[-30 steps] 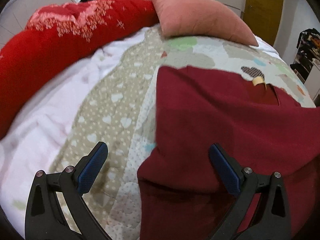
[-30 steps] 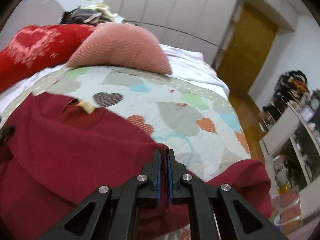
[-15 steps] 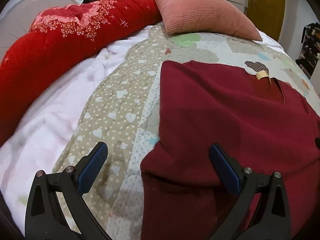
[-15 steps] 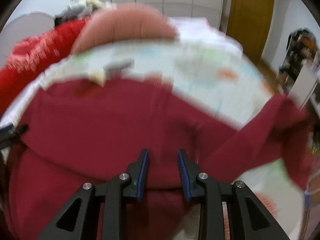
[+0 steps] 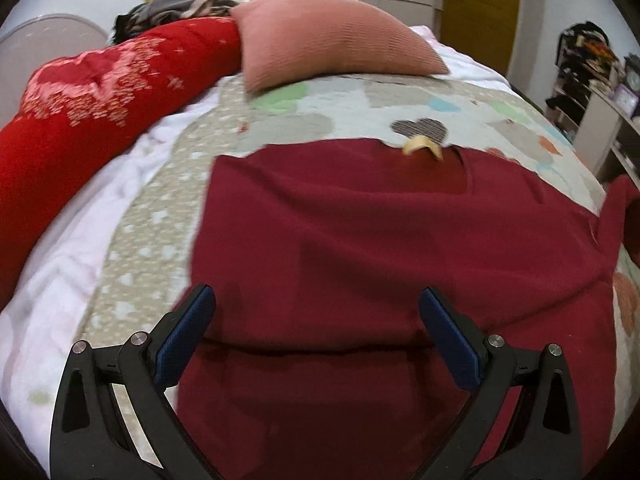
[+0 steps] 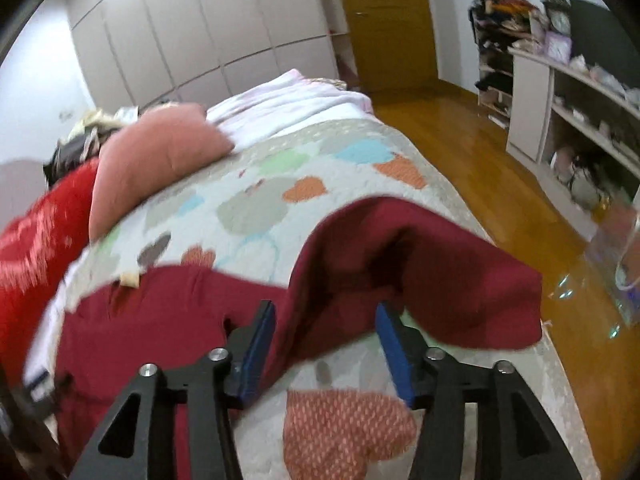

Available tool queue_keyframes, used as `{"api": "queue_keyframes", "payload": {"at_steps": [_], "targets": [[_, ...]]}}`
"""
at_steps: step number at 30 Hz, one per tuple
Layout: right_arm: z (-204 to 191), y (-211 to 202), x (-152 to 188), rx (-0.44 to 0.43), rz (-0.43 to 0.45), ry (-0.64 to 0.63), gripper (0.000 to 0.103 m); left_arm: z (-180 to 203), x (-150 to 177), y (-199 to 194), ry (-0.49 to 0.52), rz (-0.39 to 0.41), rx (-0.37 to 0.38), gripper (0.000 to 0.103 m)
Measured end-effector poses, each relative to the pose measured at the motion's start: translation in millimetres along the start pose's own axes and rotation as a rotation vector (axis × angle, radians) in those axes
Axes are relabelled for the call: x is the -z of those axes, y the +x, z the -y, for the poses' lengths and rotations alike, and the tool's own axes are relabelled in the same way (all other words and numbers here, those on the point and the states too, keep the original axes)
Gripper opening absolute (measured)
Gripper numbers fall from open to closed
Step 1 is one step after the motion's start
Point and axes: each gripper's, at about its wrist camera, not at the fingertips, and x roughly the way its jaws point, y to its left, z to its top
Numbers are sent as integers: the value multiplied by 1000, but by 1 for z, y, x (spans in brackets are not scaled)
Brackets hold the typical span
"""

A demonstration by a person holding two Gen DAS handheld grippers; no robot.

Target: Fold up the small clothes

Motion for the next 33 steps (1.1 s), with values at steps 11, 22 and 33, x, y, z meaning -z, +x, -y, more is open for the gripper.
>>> {"api": "queue_keyframes", "payload": {"at_steps": [11,22,33], "targets": [[18,90,-43,89,-116,110,14,-17,4,-6,12,7,-28,102],[-44,-5,-57,-51,119,-113,8,-80,6,-15,-214,18,-18,102],[-235,23,88,-293,-65,-807,8,-86,5,-17,-232,19,-9,102]]}}
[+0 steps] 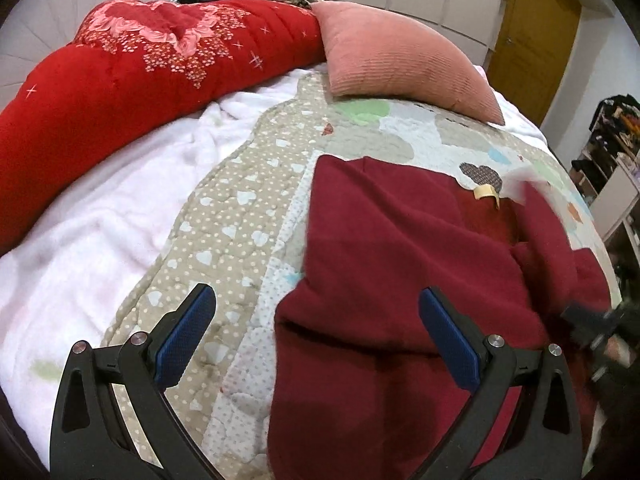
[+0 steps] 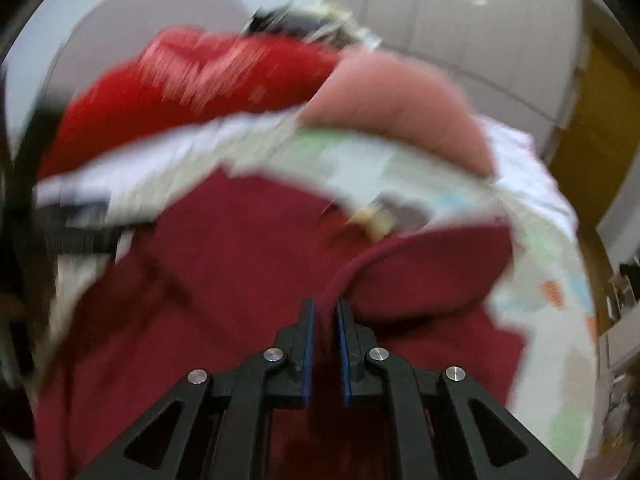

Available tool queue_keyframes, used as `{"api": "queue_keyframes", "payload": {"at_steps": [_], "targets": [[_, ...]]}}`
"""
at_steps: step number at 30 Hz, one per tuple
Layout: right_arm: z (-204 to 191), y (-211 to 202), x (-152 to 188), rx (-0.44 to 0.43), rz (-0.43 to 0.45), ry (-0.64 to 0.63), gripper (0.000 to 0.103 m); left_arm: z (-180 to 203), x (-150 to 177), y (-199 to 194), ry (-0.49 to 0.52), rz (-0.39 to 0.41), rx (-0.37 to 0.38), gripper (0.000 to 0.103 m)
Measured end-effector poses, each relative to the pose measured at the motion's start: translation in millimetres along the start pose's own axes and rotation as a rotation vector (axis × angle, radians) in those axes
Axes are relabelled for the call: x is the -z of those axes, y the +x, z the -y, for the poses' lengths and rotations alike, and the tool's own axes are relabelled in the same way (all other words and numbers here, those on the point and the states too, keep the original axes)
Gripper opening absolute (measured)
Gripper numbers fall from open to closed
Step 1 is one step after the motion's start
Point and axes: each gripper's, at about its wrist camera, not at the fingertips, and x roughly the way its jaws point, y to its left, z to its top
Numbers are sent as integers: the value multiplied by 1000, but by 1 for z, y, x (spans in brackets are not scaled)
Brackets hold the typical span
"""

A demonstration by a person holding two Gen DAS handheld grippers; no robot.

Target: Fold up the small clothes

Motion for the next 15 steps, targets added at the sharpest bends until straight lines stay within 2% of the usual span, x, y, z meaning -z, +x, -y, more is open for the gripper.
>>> {"api": "queue_keyframes", "payload": {"at_steps": [2,4,8,12,15], "targets": [[1,8,20,-19,-35,48,17,3,0,-1,14,3,17,102],[18,3,35,-35,-33,156,30,8,-2,-2,21,9,38,102],[56,-22,59,-95,8,363,35,21,-4,-2,17,-1,100,102],[65,-35,53,-77,50,401,39,43,-5,-3,39,-11,138,102],[66,-43,46,-69,87,406,45,64,-15,-2,57,-27,208,102]]}}
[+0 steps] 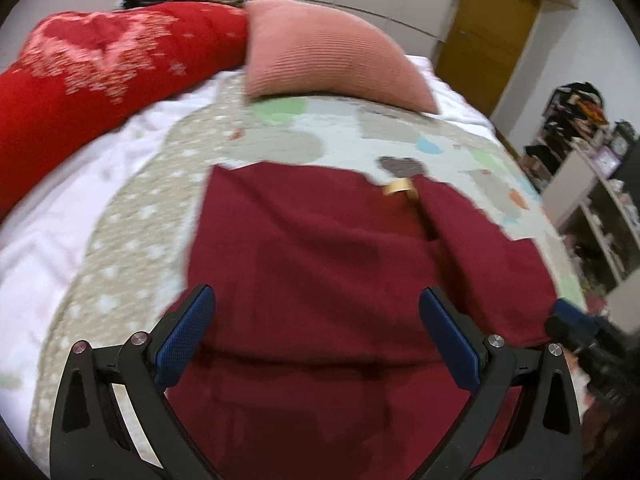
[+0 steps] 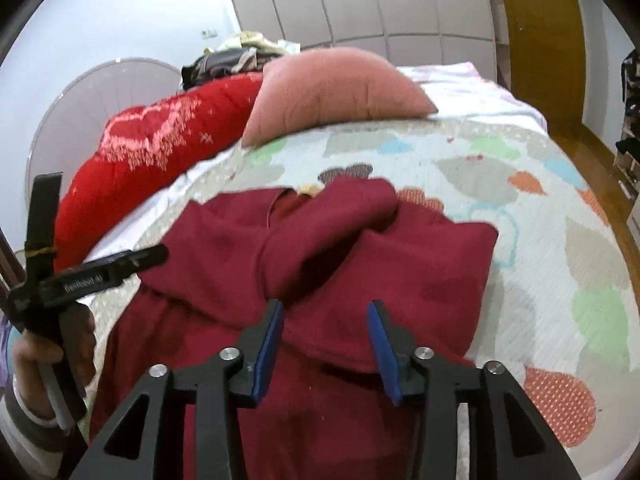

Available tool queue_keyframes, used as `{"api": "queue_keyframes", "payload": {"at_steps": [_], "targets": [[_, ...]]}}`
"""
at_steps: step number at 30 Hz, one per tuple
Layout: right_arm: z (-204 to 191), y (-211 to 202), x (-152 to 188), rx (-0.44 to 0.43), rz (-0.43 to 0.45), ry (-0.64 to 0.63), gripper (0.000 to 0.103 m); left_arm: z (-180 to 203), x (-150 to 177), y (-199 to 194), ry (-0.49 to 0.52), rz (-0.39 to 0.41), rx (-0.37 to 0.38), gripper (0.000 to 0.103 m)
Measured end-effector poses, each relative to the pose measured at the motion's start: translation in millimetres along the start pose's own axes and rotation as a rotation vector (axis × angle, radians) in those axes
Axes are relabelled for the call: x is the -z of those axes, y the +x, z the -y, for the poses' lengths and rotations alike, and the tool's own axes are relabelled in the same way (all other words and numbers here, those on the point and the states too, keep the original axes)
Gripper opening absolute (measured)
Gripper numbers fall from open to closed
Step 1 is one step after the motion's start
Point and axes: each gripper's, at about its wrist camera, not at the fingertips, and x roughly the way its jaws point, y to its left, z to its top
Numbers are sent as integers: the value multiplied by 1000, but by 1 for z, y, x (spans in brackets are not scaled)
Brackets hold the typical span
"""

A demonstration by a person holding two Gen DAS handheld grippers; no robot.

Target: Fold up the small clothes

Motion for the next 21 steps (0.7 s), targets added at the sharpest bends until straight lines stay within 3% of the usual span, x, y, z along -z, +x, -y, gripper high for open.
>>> {"api": "queue_keyframes", "payload": {"at_steps": [3,8,12,14,16,17,18,19,21], "targets": [[5,-5,3,10,15,9,45,17,-20,15,-18,-52,99,102],[22,-6,17,-4,16,68,45,38,-52,49,-120,-84,194,102],[30,-12,22,-26,41,83,45,63,-68,99,-111,-210,184,91],[35,-15,25,-43,52,99,45,76,-69,119,-67,-250,166,79],[38,-18,27,-50,62,105,45,88,-67,138,-16,-293,144,49],[39,-20,28,-50,68,105,45,93,-66,141,10,-283,125,40],[41,-23,28,-50,76,106,45,98,-68,141,35,-258,117,21],[43,-26,28,-44,86,106,45,100,-69,140,46,-250,111,13],[47,-32,29,-22,102,109,45,100,-73,129,43,-223,110,8]]}}
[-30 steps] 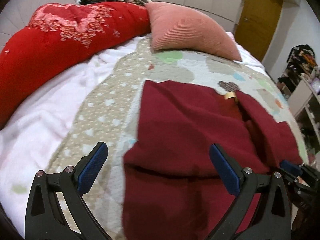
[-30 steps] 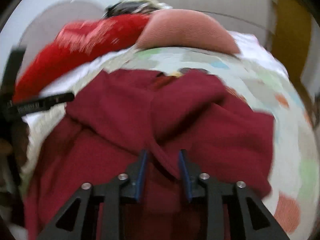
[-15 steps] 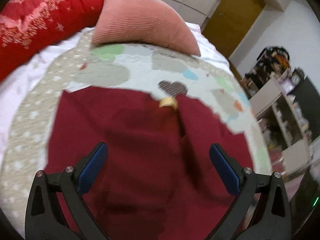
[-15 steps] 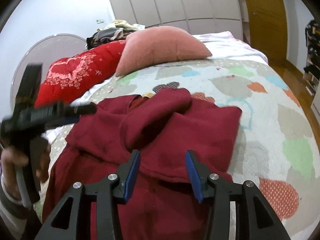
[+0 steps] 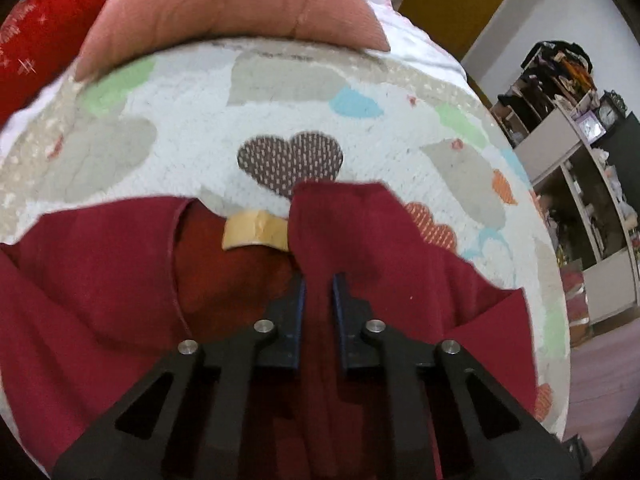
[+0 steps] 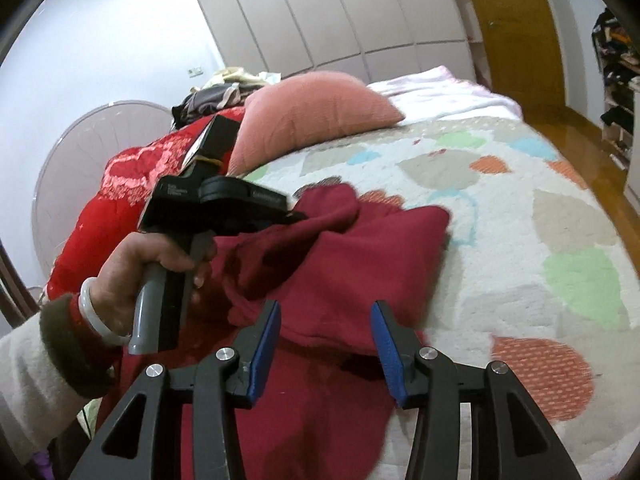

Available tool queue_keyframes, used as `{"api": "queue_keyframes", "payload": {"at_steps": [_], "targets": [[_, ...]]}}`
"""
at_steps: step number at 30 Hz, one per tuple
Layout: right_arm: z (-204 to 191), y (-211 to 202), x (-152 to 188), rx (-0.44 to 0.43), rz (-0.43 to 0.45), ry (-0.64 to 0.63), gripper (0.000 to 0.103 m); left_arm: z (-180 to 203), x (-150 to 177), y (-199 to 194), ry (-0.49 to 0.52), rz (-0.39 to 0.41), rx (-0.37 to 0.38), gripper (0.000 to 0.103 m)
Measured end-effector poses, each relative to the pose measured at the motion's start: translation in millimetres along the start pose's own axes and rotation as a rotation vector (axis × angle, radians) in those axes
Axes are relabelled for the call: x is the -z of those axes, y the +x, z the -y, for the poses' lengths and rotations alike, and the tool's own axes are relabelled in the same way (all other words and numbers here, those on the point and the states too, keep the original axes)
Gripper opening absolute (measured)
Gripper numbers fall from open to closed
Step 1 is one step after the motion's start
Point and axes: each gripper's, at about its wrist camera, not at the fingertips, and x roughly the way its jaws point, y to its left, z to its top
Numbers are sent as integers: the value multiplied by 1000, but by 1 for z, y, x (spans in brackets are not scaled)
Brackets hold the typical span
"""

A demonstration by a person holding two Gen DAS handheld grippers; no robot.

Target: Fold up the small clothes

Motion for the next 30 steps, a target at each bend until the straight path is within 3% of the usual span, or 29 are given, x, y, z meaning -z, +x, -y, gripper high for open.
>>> {"api": "queue_keyframes", "payload": {"at_steps": [5,9,11,14,17,19,22,24,27,29,30], "targets": [[18,-14,-6,47,31,56,46,-27,14,-84,4,217,11,6],[25,-15,-6,70,27,87,46,-80,45,-124,-130,336,-56,5],[24,-10,-3,77,8,86,46,-95,49,-114,-163,276,-48,5],[22,-3,-1,85,-29,93,46,-102,46,-93,-230,162,56,7],[17,-4,2,69,-26,88,46,-79,38,-83,-192,174,94,34],[16,-3,3,67,-26,86,46,-63,33,-77,-172,176,104,76],[20,1,3,53,-34,101,46,-42,20,-52,-183,93,138,83],[22,3,4,44,-37,113,46,-28,11,-26,-163,10,95,83],[24,1,6,30,-30,122,47,-12,6,7,-137,-43,7,78],[25,0,7,18,-30,130,47,-8,7,6,-107,4,-48,35],[26,0,6,16,-32,134,47,-3,6,4,-71,7,-55,5]]}}
